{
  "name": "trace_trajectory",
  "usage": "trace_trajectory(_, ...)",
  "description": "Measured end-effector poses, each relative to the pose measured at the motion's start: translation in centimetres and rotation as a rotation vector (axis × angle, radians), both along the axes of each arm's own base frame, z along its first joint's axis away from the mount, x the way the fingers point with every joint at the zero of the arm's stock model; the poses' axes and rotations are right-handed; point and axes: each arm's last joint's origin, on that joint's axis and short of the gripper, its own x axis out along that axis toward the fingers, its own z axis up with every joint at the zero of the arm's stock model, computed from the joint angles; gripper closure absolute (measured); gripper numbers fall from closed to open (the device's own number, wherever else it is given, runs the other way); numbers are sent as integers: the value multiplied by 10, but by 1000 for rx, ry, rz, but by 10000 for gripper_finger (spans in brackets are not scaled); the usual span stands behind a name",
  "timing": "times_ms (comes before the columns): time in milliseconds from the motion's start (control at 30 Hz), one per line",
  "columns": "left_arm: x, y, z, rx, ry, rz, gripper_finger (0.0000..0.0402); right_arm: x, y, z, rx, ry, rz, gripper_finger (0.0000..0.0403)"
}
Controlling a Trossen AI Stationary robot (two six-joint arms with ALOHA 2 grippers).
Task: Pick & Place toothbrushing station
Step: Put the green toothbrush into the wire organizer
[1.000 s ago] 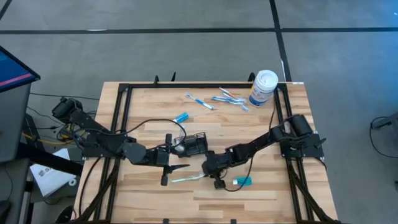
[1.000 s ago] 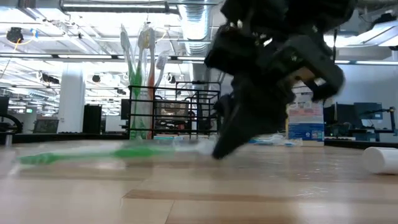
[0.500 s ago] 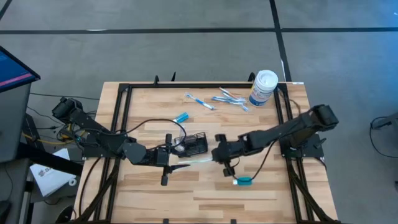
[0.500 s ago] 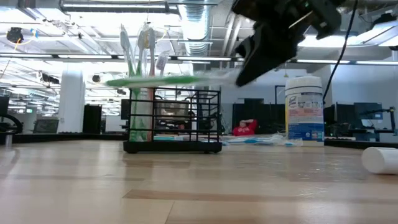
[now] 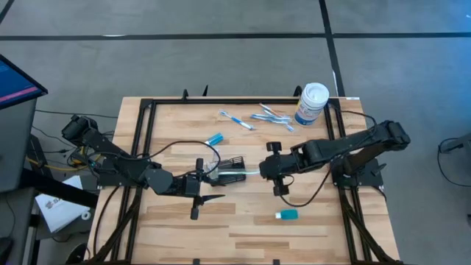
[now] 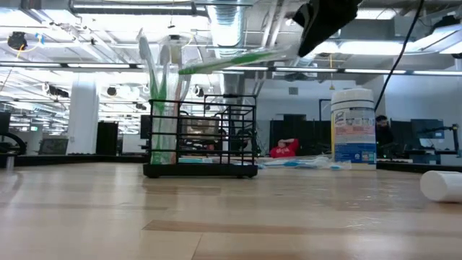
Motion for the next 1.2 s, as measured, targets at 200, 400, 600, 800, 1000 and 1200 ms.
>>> trace_trajectory(200,0,0,0,0,0,0,275,-9,-3,22,-48,74,0,397)
trace_trajectory(400,0,0,0,0,0,0,275,-16,-11,29,-66,152,-19,397)
trace_trajectory(600,0,0,0,0,0,0,275,-22,-15,34,-78,216,-29,397)
trace_trajectory(800,0,0,0,0,0,2,275,-25,-16,36,-81,251,-27,397)
trace_trajectory(1000,0,1,0,0,-1,3,275,-21,-15,27,-103,361,-28,397)
trace_trajectory(1200,1,2,1,-5,-9,6,275,-2,-11,31,-132,448,-10,397)
